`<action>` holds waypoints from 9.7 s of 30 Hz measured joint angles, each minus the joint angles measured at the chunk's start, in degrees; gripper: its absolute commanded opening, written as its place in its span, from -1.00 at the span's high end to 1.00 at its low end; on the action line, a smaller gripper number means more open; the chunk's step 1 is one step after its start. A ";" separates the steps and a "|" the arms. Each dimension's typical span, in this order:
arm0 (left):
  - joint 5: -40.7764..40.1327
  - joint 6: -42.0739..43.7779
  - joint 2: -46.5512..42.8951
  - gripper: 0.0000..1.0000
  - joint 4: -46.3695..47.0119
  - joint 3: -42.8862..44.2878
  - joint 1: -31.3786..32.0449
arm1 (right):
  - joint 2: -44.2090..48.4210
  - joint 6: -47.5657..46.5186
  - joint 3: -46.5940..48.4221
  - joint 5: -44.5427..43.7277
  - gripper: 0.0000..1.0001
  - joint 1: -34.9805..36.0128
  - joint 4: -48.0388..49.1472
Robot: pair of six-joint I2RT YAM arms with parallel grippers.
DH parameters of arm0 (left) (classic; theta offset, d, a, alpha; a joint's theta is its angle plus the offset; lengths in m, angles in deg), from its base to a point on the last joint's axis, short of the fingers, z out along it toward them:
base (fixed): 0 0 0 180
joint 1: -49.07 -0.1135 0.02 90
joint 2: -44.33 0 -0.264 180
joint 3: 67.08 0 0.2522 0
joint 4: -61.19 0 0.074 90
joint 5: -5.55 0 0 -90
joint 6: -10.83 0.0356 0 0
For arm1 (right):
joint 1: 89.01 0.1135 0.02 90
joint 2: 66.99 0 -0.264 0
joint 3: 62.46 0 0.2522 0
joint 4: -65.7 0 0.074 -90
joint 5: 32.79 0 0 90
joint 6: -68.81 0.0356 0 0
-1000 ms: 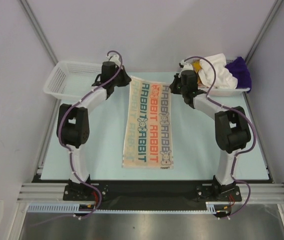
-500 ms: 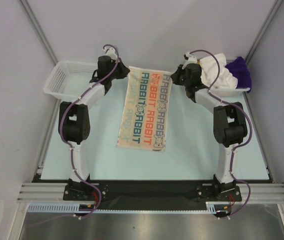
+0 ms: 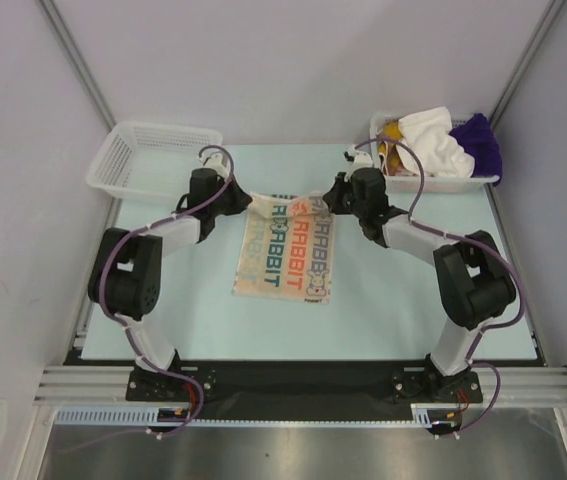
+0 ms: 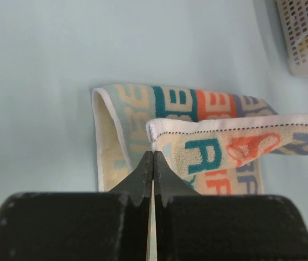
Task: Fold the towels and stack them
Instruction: Fold the towel
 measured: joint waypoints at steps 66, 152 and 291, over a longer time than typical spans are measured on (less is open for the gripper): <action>-17.59 -7.72 -36.44 0.99 -6.69 -36.83 9.62 | 31.41 14.29 -37.16 -18.71 1.00 20.22 -1.86; -13.88 -2.73 -28.04 0.43 -16.41 -31.08 16.37 | 21.94 15.26 -31.45 -18.62 0.38 27.61 -12.59; -6.49 -1.95 6.54 -0.01 -24.11 9.94 -0.28 | -7.96 11.56 6.10 9.03 0.46 -6.67 -15.96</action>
